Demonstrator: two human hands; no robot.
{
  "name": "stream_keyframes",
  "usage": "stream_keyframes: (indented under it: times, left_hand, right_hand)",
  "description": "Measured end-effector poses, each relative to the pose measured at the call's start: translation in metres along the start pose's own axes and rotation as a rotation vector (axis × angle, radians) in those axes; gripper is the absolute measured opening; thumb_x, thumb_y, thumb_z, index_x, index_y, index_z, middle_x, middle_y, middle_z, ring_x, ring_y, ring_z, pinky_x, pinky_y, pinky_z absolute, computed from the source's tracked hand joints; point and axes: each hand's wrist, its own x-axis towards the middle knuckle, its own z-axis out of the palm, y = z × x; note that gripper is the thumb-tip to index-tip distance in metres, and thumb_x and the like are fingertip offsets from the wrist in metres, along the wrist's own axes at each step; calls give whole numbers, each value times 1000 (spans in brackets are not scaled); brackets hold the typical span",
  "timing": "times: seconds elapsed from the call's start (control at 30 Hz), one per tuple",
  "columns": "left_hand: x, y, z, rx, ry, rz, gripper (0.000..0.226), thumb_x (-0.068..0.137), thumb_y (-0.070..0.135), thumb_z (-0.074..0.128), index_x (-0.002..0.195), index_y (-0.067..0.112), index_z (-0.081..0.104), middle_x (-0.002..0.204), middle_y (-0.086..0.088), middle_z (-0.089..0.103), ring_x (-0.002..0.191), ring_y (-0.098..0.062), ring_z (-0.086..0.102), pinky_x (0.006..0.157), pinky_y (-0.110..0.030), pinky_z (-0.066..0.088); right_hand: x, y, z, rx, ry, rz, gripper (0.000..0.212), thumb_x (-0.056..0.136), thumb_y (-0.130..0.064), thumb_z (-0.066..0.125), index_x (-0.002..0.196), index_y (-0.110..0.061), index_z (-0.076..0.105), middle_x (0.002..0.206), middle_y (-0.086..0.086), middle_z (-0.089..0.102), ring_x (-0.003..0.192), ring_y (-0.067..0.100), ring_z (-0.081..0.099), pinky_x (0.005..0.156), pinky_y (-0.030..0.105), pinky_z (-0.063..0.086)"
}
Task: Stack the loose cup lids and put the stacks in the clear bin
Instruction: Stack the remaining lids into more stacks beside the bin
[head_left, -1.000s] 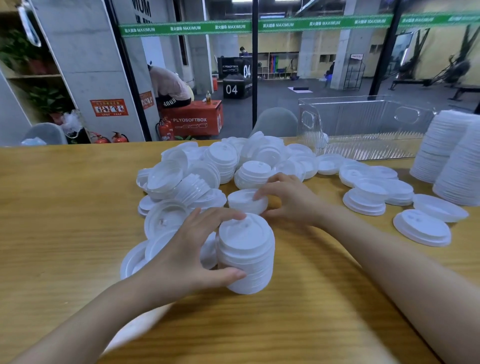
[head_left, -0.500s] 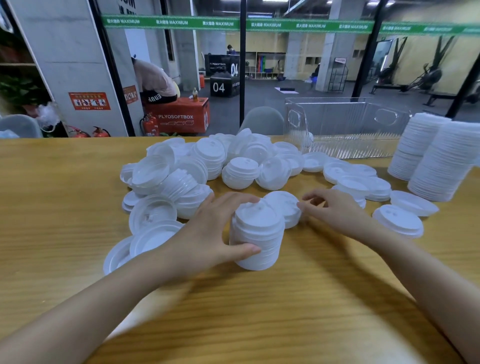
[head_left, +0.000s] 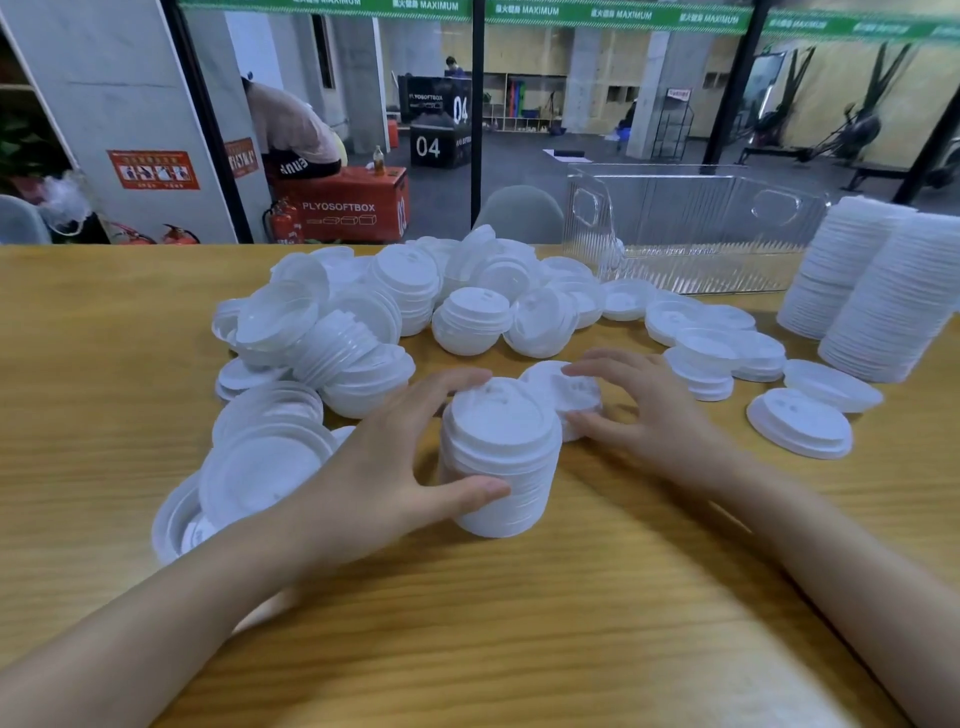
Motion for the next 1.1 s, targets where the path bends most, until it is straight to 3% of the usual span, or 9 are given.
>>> stream_keyframes:
  times: [0.1,0.2,0.3,0.37,0.53,0.73,0.8,0.93,1.1]
  left_hand:
    - [0,-2,-2,-13,9,-8,72,64,67,68,130,51,42,127,37,47,124,10,42,91,1,30]
    - [0,-2,-4,-67,32,-28,68,64,67,66,127,52,46,127,37,49,124,11,43,86,-8,41]
    - [-1,-1,-4,-88,52,-27,68,64,66,65,127,49,49,126,38,51,122,12,46,87,0,34]
    - [-1,-1,-3,-95,56,-26,67,64,65,66,127,48,50,125,39,52,121,12,47,89,2,31]
    - [-2,0,-2,-82,68,-8,68,65,65,65,128,47,48,124,40,52,122,12,46,90,1,33]
    - [-3,-1,-8,-51,57,30,76,66,66,68,135,54,37,133,37,47,127,13,41,95,-4,33]
    - [-2,-3,-14,-30,81,39,80,64,65,68,135,55,35,133,34,48,128,10,42,97,-7,34]
    - [0,-9,-28,32,106,57,81,65,65,68,139,47,38,130,29,53,126,7,45,96,0,29]
    - [1,-13,-28,76,102,132,64,69,61,68,129,45,49,128,31,52,124,7,46,96,-2,30]
  right_hand:
    - [-1,-3,-3,-10,5,23,30,80,-48,66,108,-51,56,125,-21,58,122,11,41,106,45,36]
    - [-3,-5,-3,3,42,8,25,79,-46,72,101,-49,60,120,-21,61,118,11,45,105,43,36]
    - [-7,-10,-7,162,75,50,23,78,-45,79,97,-47,65,113,-25,63,112,7,50,95,19,36]
    - [-9,-15,-10,284,68,97,26,73,-50,72,98,-43,71,108,-23,66,105,-1,52,84,12,34]
    - [-10,-24,-15,488,55,145,27,72,-48,71,95,-35,76,100,-20,71,95,1,58,89,28,44]
    - [-14,-40,-18,560,67,89,26,75,-48,71,99,-37,75,104,-13,72,105,12,63,100,42,47]
    - [-17,-47,-16,522,85,8,29,74,-53,68,100,-41,74,111,-18,70,111,8,60,98,39,46]
    - [-22,-58,-9,370,52,-159,31,79,-53,65,108,-43,70,122,-23,63,127,10,49,99,18,35]
    - [-22,-65,-5,339,-2,-218,27,82,-52,64,108,-46,69,123,-24,61,128,10,45,104,15,32]
